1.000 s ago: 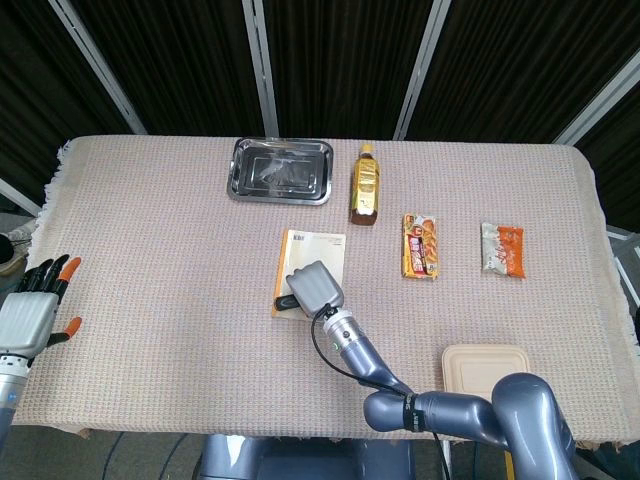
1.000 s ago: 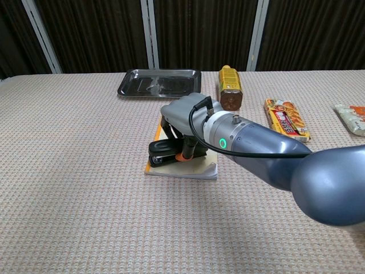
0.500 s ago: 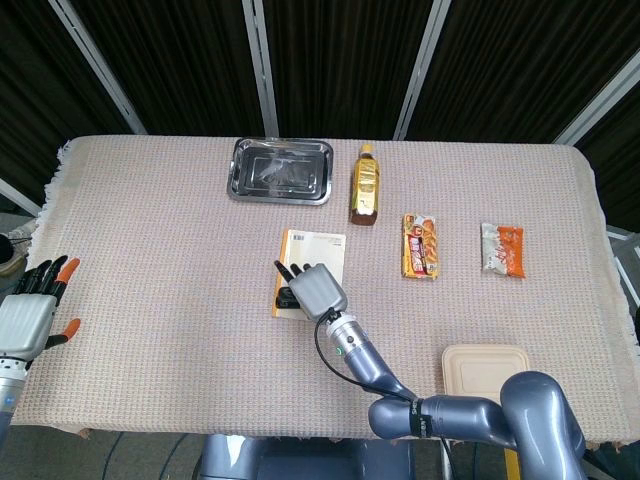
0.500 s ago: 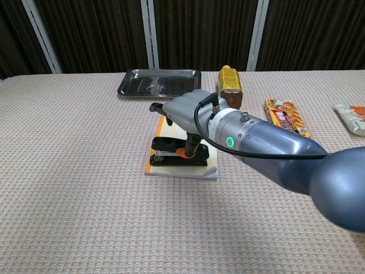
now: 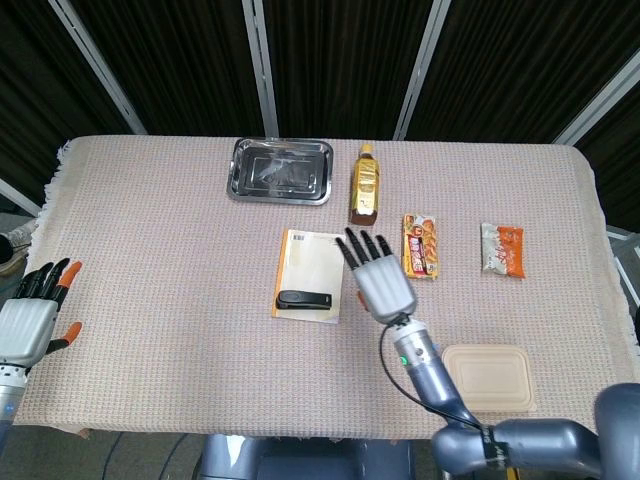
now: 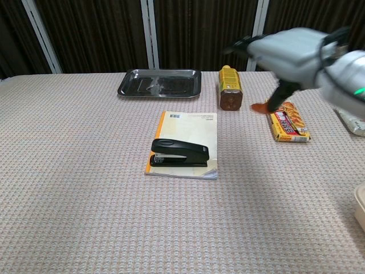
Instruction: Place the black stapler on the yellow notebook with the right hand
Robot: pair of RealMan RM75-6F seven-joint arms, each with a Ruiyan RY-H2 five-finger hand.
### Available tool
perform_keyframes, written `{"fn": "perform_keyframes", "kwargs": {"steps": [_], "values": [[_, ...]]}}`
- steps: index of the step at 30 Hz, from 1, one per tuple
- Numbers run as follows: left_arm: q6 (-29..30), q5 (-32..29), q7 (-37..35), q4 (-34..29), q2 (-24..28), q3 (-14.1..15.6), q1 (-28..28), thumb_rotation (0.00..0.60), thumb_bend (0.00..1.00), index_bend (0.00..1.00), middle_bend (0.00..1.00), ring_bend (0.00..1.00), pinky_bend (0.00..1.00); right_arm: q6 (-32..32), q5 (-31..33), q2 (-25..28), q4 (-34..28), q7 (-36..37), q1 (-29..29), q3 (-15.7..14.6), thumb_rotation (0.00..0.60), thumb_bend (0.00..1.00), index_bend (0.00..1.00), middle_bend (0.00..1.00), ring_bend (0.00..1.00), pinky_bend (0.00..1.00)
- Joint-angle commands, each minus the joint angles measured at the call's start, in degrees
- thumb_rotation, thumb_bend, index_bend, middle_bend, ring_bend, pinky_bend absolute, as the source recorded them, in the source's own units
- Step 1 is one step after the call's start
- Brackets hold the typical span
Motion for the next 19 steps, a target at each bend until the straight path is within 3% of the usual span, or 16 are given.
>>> {"fn": "perform_keyframes", "kwargs": {"steps": [1,8,16,19], "values": [[1.17,0.77,0.87,-0.47,-0.17,0.11,0.39,0.6,0.3,0.0,0.0,0.0,0.11,10.05,-7.07,11.05,-6.67,5.76,-9.91,-5.29,0.6,0.23,0.0,0.0,0.01,0.08],[2.86,1.17,2.45,-1.13,-0.63,-0.18,0.89,0.6,0.3,0.0,0.0,0.0,0.11,16.77,-11.02,18.45,-2.07,19.91,-21.27,-10.84,0.6,0.21,0.0,0.0,0.0,0.0],[4.03,1.4,3.25,-0.65,-1.53,-0.75,1.02,0.6,0.3,0.0,0.0,0.0,0.11,17.8,-11.66,15.23,12.22,32.76,-29.01,-12.61,0.6,0.21,0.0,0.0,0.0,0.0],[4.23,1.49,3.55,-0.48,-1.91,-0.85,1.01,0.6,0.3,0.0,0.0,0.0,0.11,15.23,-11.7,15.0,14.03,34.53,-29.37,-12.81,0.6,0.21,0.0,0.0,0.0,0.0]]}}
